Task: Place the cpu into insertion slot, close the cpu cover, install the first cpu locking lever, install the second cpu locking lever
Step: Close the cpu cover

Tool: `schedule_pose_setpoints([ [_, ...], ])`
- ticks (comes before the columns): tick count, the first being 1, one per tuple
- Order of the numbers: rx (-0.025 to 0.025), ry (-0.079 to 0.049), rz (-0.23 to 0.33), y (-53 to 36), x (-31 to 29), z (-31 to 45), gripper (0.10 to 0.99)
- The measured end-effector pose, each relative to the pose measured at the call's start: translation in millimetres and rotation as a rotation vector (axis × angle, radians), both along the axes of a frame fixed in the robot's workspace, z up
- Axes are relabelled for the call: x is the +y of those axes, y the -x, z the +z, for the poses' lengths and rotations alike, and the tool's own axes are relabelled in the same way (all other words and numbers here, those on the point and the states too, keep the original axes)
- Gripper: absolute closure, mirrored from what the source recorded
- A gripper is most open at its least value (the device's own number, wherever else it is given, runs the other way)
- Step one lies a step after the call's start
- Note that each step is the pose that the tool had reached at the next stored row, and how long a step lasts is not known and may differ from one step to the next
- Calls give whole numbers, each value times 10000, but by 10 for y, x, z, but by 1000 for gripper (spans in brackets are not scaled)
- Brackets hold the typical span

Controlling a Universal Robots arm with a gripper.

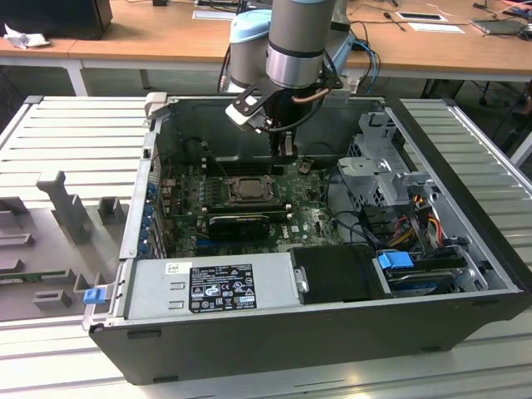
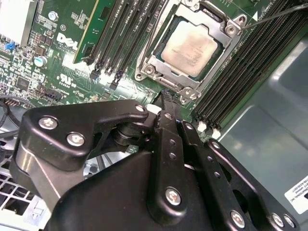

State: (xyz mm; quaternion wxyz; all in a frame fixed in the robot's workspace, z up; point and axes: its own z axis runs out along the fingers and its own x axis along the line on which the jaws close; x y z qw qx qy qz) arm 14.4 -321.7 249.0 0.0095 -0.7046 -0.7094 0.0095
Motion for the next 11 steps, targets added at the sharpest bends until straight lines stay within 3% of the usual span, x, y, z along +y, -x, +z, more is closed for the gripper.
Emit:
schedule_pose_setpoints([
  [8,-1,0,0,40,0,-18,980],
  [11,-1,1,8,61,0,-59,980],
])
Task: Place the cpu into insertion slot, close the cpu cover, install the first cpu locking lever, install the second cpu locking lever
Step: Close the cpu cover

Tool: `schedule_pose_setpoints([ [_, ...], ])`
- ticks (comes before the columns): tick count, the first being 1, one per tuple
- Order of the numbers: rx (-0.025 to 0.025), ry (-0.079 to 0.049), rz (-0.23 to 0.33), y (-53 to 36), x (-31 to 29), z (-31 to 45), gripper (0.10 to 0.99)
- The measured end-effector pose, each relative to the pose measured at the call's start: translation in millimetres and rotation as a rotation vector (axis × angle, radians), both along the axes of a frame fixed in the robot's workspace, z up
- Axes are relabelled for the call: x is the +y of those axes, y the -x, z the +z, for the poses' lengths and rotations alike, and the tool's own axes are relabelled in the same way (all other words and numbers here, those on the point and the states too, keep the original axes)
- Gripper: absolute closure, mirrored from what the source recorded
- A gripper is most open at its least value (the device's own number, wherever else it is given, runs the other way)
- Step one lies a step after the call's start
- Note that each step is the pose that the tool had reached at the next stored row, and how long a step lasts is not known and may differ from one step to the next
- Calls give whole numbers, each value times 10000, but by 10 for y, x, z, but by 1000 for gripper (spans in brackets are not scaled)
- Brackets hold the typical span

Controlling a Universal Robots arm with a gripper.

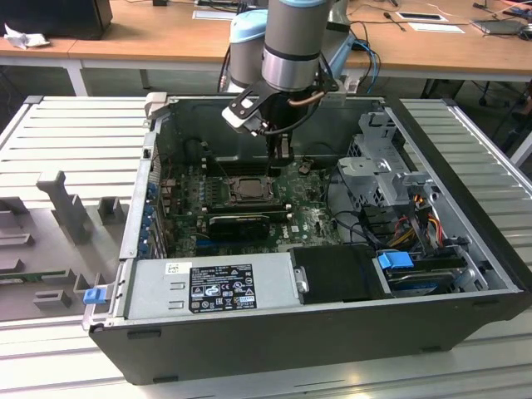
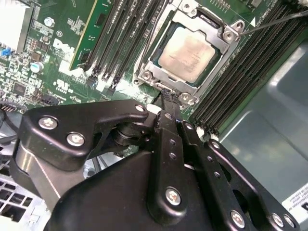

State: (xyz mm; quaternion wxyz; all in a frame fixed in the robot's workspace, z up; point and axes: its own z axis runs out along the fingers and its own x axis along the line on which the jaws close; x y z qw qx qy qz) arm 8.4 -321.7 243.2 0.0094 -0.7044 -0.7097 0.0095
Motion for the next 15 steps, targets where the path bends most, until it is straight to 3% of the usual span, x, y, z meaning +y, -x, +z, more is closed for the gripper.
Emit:
schedule_pose_setpoints([
  [7,0,-1,145,220,0,-103,980],
  [15,-17,-2,351,333,0,-124,980],
])
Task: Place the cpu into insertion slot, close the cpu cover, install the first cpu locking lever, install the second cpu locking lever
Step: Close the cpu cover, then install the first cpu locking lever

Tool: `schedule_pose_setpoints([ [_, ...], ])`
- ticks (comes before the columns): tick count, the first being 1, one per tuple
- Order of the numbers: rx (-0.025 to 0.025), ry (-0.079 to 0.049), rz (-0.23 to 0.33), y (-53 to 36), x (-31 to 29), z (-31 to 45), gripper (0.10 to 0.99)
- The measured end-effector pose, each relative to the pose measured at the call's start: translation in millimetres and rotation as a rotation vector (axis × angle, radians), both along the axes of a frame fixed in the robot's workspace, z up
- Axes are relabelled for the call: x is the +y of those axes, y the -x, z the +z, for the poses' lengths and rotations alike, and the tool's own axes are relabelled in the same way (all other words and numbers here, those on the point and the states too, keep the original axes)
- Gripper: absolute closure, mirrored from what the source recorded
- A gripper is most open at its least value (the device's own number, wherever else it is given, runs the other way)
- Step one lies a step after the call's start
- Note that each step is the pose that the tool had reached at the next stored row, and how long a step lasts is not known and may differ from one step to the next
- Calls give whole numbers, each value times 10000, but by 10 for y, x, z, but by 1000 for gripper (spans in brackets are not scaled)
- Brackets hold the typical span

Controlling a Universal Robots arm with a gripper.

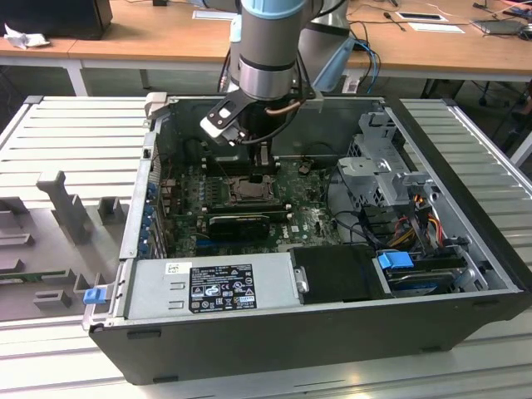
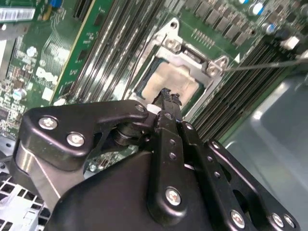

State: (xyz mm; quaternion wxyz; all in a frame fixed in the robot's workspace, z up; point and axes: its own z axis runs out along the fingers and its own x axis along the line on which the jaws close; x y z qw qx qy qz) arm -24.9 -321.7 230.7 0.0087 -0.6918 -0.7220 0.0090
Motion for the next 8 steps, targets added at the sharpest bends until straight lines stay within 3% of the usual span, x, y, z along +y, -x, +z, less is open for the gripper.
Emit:
schedule_pose_setpoints([
  [8,-3,4,0,155,-1,9,980],
])
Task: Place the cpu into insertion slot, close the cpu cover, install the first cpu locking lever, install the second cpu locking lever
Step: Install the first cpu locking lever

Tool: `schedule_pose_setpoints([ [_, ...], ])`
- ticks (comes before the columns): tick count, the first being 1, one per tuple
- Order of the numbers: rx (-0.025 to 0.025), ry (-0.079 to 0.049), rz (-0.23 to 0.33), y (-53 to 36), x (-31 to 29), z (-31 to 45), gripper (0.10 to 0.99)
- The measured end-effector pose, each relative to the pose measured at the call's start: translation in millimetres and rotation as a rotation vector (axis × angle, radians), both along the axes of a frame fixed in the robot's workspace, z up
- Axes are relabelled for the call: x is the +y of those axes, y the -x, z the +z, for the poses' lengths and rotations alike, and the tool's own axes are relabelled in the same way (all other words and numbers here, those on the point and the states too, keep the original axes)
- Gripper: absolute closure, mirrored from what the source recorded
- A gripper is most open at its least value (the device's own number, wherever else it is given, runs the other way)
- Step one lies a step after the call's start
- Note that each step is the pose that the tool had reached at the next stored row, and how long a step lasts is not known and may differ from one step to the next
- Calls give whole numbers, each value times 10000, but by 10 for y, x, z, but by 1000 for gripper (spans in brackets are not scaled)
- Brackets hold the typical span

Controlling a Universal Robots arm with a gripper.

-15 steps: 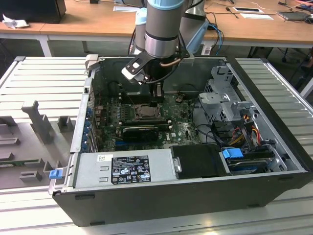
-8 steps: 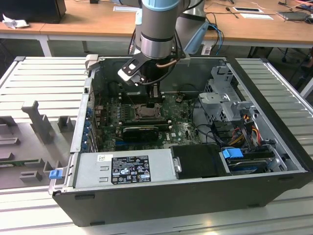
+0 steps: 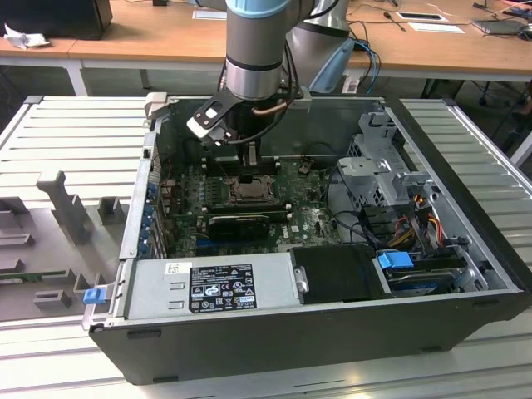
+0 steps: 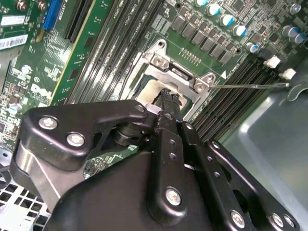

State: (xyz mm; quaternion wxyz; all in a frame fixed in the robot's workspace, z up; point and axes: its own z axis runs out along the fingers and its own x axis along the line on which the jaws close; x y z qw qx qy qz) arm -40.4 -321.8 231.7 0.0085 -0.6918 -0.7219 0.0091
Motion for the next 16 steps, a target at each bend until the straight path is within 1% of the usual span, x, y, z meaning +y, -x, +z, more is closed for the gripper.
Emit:
schedule_pose_setpoints([
  [3,-3,-4,-1,1,1,75,980],
  [4,-2,-4,-1,1,1,107,980],
  [5,-3,-2,-1,1,1,155,980],
  [6,-3,-1,-1,1,1,182,980],
  [12,-5,20,-1,4,6,298,980],
  [13,-4,21,-1,7,6,333,980],
  [14,-13,21,0,11,7,385,980],
  [16,-37,18,50,14,7,384,980],
])
